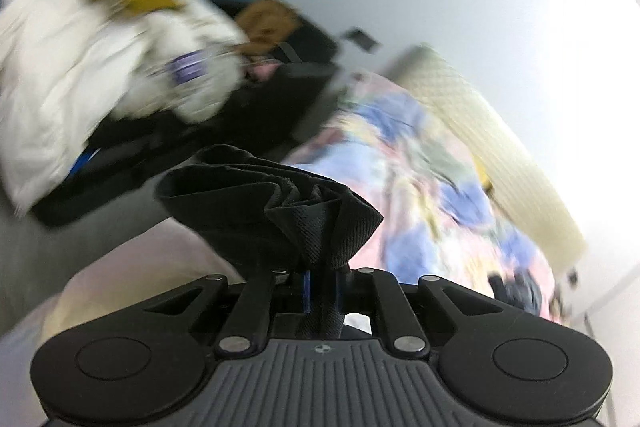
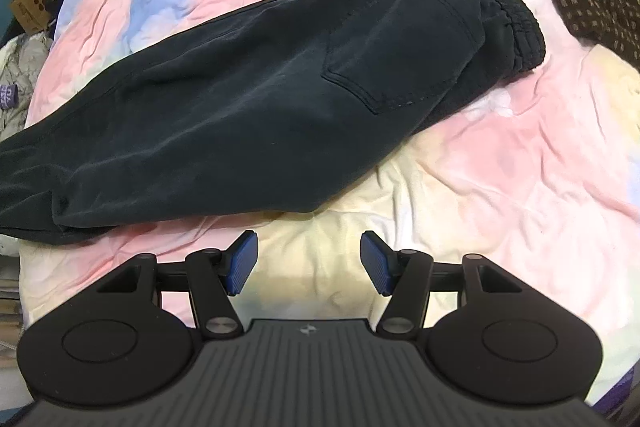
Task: Fold clothes
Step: 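Grasp the trouser hem with the left tool and lift it toward the waistband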
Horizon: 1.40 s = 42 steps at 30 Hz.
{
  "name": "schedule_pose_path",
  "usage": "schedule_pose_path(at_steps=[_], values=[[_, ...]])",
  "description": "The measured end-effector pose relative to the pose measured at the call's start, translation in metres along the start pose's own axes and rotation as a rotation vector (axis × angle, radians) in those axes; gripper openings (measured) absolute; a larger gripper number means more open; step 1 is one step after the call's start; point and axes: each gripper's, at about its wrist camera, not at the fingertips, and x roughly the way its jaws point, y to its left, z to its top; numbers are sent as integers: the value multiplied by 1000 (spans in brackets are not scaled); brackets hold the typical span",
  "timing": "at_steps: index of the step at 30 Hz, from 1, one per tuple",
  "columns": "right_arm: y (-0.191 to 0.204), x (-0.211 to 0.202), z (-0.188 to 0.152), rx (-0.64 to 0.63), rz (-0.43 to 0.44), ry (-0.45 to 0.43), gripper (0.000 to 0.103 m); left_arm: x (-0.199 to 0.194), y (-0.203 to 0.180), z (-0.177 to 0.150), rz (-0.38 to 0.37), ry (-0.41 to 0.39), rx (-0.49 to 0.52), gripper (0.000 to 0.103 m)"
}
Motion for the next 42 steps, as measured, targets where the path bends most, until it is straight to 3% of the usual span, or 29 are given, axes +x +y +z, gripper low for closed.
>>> schedule_pose_path(at_steps=[6, 12, 18, 23, 26, 28, 33, 35, 37, 39, 41, 42], values=[[-25, 6, -15, 33, 27, 15, 58, 12, -92, -16, -39, 37, 202, 10], [-53, 7, -32, 52, 43, 18, 58, 27, -176, -63, -53, 83, 366, 10], [-71, -4, -32, 87, 95, -61, 57, 57, -235, -166, -32, 191, 549, 11], [-87, 1, -29, 82, 115, -78, 57, 107, -246, -264, 4, 329, 621, 11], [-97, 8, -30, 59, 100, -65, 57, 140, -244, -316, 66, 440, 654, 12], [-102, 10, -31, 42, 89, -59, 57, 151, -244, -339, 106, 448, 686, 13], [-110, 8, -26, 36, 113, -62, 57, 155, -246, -338, 108, 462, 658, 18], [-108, 10, -20, 32, 134, -60, 57, 160, -245, -315, 77, 494, 655, 28], [-103, 13, -12, 25, 156, -65, 57, 159, -245, -305, 37, 542, 629, 49], [-94, 17, -3, 30, 184, -76, 58, 158, -244, -294, -1, 604, 606, 56], [-83, 22, 5, 29, 216, -83, 58, 152, -246, -279, -40, 618, 611, 59], [-76, 25, 9, 25, 233, -85, 58, 147, -247, -270, -58, 616, 610, 66]])
